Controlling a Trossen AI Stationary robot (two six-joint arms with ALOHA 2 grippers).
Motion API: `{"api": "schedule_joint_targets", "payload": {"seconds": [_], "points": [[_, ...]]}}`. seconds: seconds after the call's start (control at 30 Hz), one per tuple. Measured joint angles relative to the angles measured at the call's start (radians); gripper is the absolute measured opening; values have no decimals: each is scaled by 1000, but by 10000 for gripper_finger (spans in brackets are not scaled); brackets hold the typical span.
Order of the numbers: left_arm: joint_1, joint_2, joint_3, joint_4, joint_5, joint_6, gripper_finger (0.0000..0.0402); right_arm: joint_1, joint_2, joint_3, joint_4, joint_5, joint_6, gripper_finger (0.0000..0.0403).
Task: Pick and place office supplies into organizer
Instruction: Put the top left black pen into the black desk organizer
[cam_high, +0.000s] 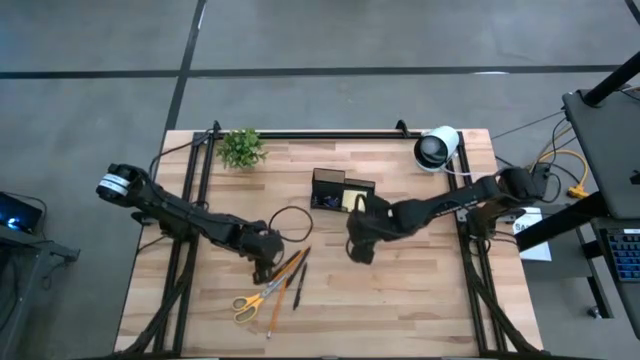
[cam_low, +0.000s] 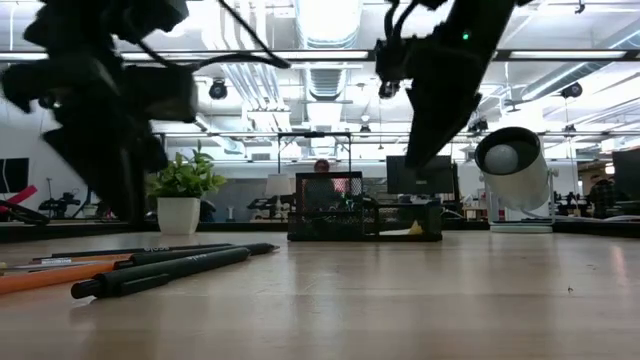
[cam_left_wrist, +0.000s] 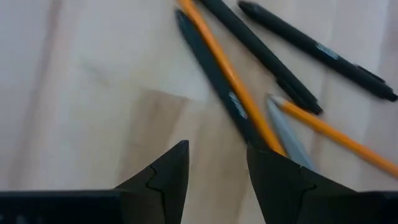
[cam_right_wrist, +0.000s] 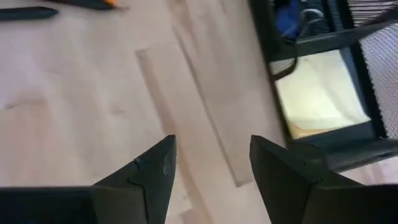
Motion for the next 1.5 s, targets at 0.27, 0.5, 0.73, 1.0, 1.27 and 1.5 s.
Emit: {"api": "schedule_joint_targets", "payload": {"seconds": [0.27,0.5,0.73,1.0,1.27,1.5], "points": [[-70,0,-42,96,3,-83,146,27,65,21,304,-43,-170,168],[-87,1,-67,100,-14,-179,146,-35,236,164,423,-154,-244,122],[-91,1,-68,150,-38,-240,146,-53,376,364,328,-156,-309,99],[-155,1,-63,164,-141,-273,146,-50,449,437,290,-201,-514,80],[-245,0,-68,127,-281,-405,146,-50,523,447,287,-238,-667,36],[-353,-20,-71,125,-442,-580,146,-65,540,465,299,-206,-673,18]]}}
